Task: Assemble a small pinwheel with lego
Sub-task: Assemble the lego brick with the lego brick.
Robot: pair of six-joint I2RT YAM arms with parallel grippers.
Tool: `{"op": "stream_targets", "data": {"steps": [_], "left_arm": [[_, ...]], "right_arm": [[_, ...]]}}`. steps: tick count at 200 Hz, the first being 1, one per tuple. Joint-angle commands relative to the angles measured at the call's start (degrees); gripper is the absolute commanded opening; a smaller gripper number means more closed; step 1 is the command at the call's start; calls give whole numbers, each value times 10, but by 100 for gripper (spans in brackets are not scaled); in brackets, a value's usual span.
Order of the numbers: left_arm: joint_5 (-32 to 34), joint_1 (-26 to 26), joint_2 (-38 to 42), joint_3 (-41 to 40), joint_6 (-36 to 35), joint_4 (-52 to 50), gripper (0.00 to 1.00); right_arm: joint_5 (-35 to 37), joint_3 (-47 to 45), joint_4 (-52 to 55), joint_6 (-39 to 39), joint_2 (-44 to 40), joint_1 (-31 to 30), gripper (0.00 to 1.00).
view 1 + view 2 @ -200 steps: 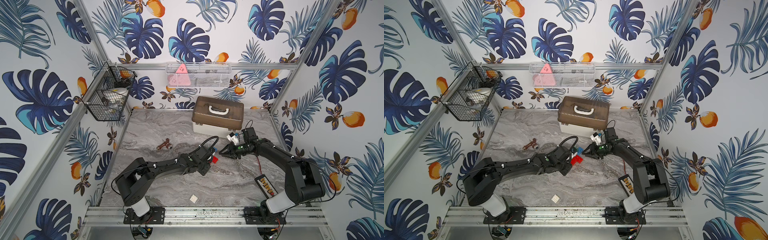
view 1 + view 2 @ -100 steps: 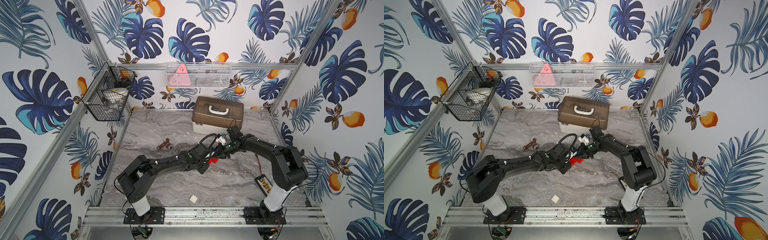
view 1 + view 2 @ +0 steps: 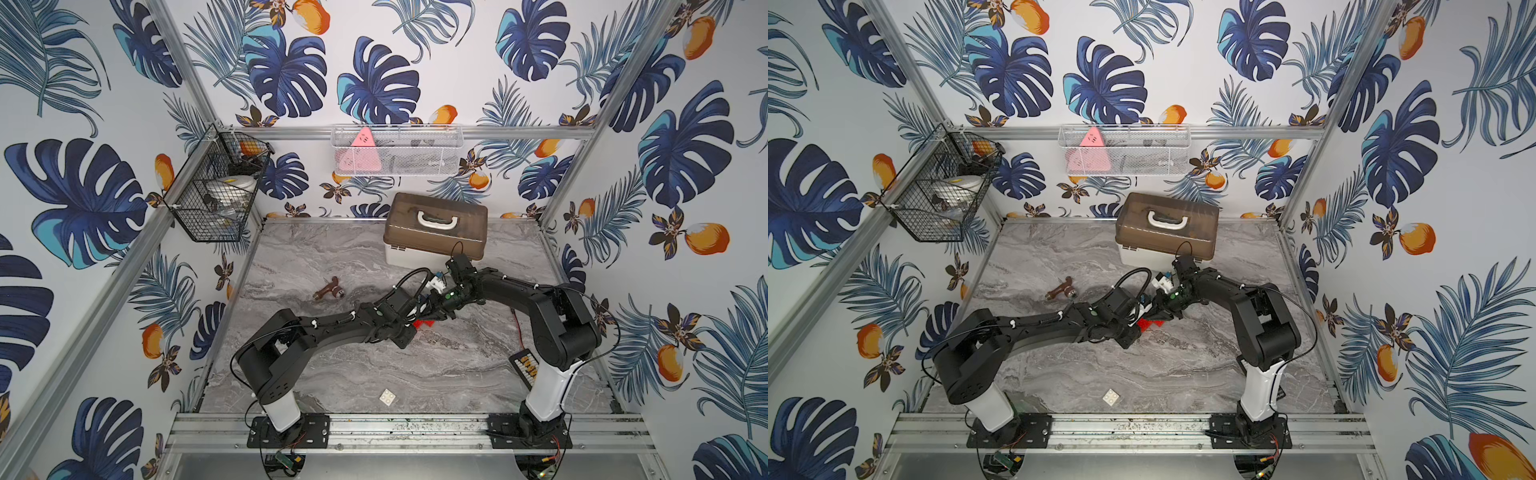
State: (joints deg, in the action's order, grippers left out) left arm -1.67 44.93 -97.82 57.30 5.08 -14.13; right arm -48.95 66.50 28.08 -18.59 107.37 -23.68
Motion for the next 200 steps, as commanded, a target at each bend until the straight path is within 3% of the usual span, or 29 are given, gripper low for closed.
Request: {"op": "stream_targets", "data": {"steps": [1, 98, 200], "left_arm": [[-3, -4, -2, 7, 4, 15, 0], [-25, -10, -9, 0, 19, 25, 0], [-30, -15, -12, 26, 8, 13, 0]], "right_arm": [[6, 8, 11, 13, 6, -1, 16], [7, 7, -16, -23, 29, -5, 16], [89, 11, 39, -22, 55, -8, 15]]}}
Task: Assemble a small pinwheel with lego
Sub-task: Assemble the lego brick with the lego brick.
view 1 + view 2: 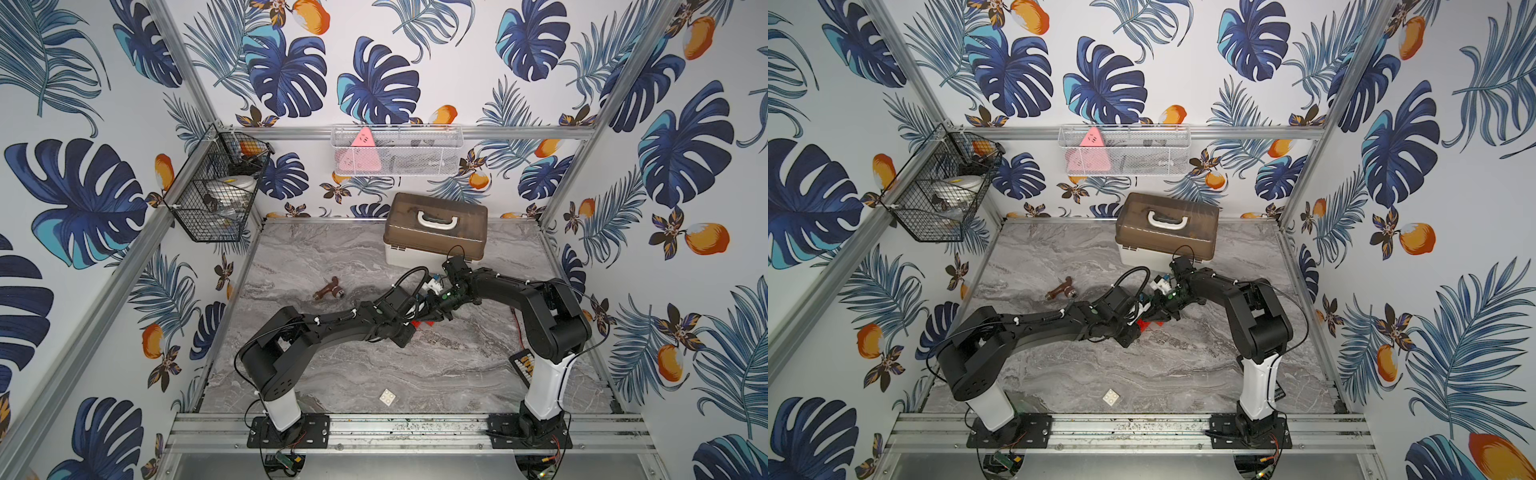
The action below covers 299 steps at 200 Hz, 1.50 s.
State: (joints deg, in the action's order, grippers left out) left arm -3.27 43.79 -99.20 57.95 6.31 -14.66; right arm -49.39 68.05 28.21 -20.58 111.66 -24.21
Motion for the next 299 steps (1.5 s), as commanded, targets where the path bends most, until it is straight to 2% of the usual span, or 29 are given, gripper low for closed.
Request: {"op": "stream_targets", "data": {"steps": [1, 61, 96, 192, 247, 264, 279, 299], "left_arm": [[-15, -4, 2, 20, -4, 19, 0], [-22, -4, 8, 46, -16, 6, 1], [-38, -5, -5, 38, 0, 27, 2], [-23, -5, -13, 38, 0, 31, 6], [-27, -10, -5, 28, 3, 31, 24], [-27, -14, 5, 37, 2, 22, 40], [-34, -22, 14, 46, 2, 14, 47], [-49, -36, 26, 50, 8, 9, 69]], "right_arm": [[94, -5, 38, -3, 12, -2, 15], [117, 18, 60, -2, 11, -2, 15], [127, 33, 69, 1, 14, -2, 14], [152, 32, 77, 7, 27, -5, 14], [114, 36, 64, -4, 11, -6, 14], [64, 40, 40, -23, -2, -6, 14], [29, 44, 21, -38, -11, -6, 15], [3, 47, 16, -49, -16, -5, 16]]}}
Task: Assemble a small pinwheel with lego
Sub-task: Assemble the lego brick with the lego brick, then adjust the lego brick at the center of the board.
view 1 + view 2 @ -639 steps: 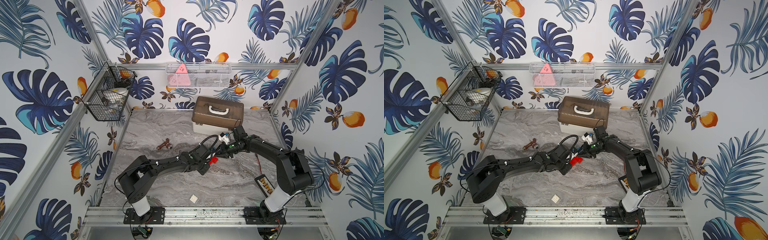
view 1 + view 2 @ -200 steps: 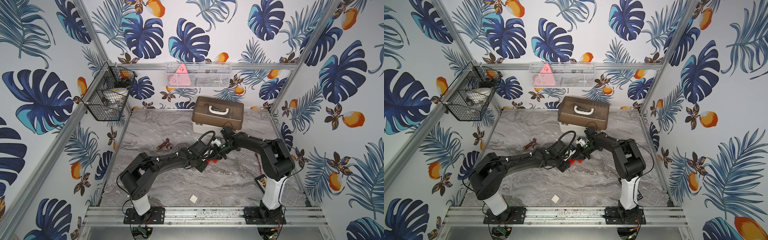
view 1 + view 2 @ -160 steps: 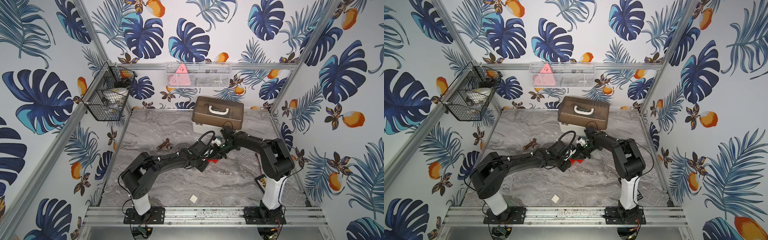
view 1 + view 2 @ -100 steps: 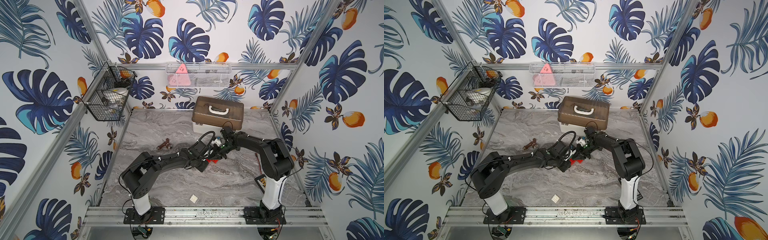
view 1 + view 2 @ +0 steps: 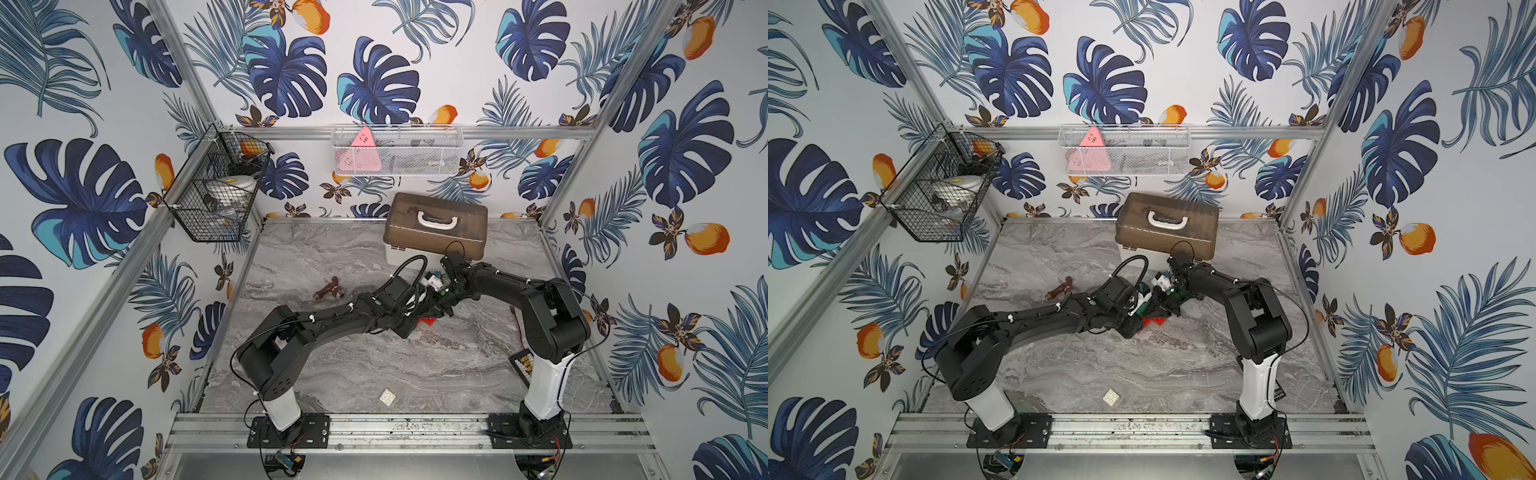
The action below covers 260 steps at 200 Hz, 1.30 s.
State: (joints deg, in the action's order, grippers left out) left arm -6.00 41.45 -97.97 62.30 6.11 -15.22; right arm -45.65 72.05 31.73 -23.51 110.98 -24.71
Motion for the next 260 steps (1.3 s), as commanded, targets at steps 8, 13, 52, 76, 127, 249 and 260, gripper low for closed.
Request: {"op": "stream_targets", "data": {"steps": [8, 13, 52, 76, 127, 249, 260], "left_arm": [[-22, -17, 18, 3, 12, 15, 77], [-22, -20, 20, 1, 14, 16, 80], [-16, -38, 70, -29, 66, 21, 99], [-4, -85, 153, -76, 188, 32, 99], [13, -176, 284, -150, 353, -72, 99], [-63, -162, 255, -262, 554, 139, 90], [-53, -140, 220, -237, 563, 128, 79]], "right_arm": [[-33, 6, -17, -19, -12, 0, 17], [-30, 4, -16, -19, -13, -1, 17], [-91, -26, -83, -31, -57, -1, 18], [-39, -24, -38, 67, -111, 0, 25], [-25, -108, -216, 207, -261, -22, 50], [114, -169, -214, 389, -405, -181, 100], [102, -157, -170, 400, -404, -185, 100]]}}
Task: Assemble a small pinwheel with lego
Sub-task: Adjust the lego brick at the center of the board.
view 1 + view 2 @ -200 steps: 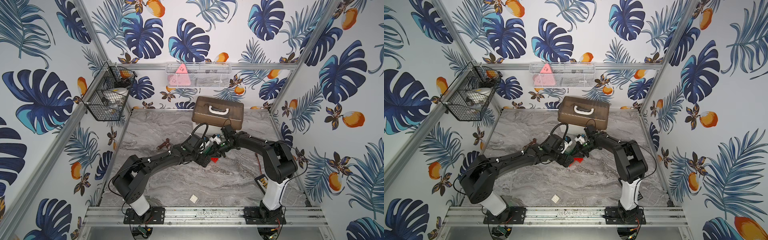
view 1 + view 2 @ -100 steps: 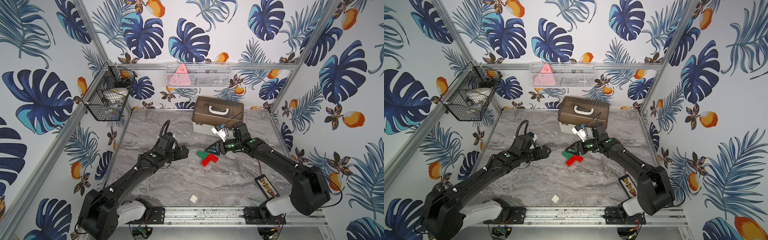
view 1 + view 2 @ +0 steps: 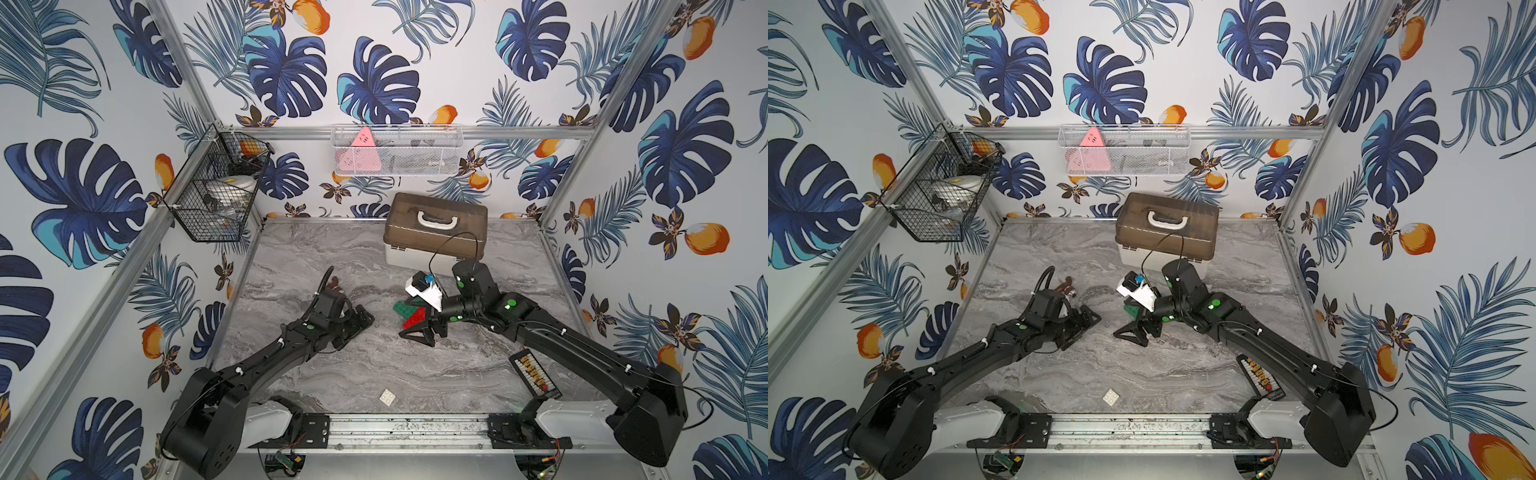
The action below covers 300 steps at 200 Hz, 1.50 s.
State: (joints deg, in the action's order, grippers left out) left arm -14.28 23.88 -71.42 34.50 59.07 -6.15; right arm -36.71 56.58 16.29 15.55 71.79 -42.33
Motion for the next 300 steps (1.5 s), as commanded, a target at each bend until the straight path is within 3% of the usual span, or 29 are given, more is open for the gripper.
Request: {"op": "stream_targets", "data": {"steps": [1, 21, 43, 53, 70, 93, 130, 145, 177, 230, 249, 279, 300], "left_arm": [[30, 37, -51, 44, 34, 36, 78], [56, 77, -131, 90, 48, 1, 59], [119, 104, -160, 95, 77, -17, 30], [128, 110, -167, 86, 87, 5, 27], [113, 113, -207, 94, 91, 28, 27], [142, 116, -252, 122, 79, 33, 28], [130, 113, -309, 185, 53, 56, 29], [144, 116, -337, 239, 37, -16, 30], [156, 109, -372, 282, 25, -43, 31], [149, 104, -416, 365, -37, -52, 36], [133, 90, -407, 381, -55, -59, 43], [103, 56, -364, 363, -78, -58, 65], [89, 38, -320, 335, -91, -60, 68]], "right_arm": [[12, 0, -11, 11, -11, -9, 100], [24, 22, 64, 32, -13, -20, 100], [50, 47, 124, 34, -19, -38, 100], [58, 47, 129, 24, -27, -42, 100], [60, 38, 124, 15, -38, -51, 100], [73, 18, 117, 13, -43, -73, 100], [139, 15, 198, 121, -16, -146, 99], [158, 15, 223, 161, 2, -181, 99], [194, 4, 218, 212, 40, -248, 99], [234, 19, 175, 250, 131, -297, 99], [233, 27, 168, 281, 166, -297, 97], [221, 46, 160, 306, 208, -297, 91], [219, 55, 166, 327, 233, -297, 88]]}}
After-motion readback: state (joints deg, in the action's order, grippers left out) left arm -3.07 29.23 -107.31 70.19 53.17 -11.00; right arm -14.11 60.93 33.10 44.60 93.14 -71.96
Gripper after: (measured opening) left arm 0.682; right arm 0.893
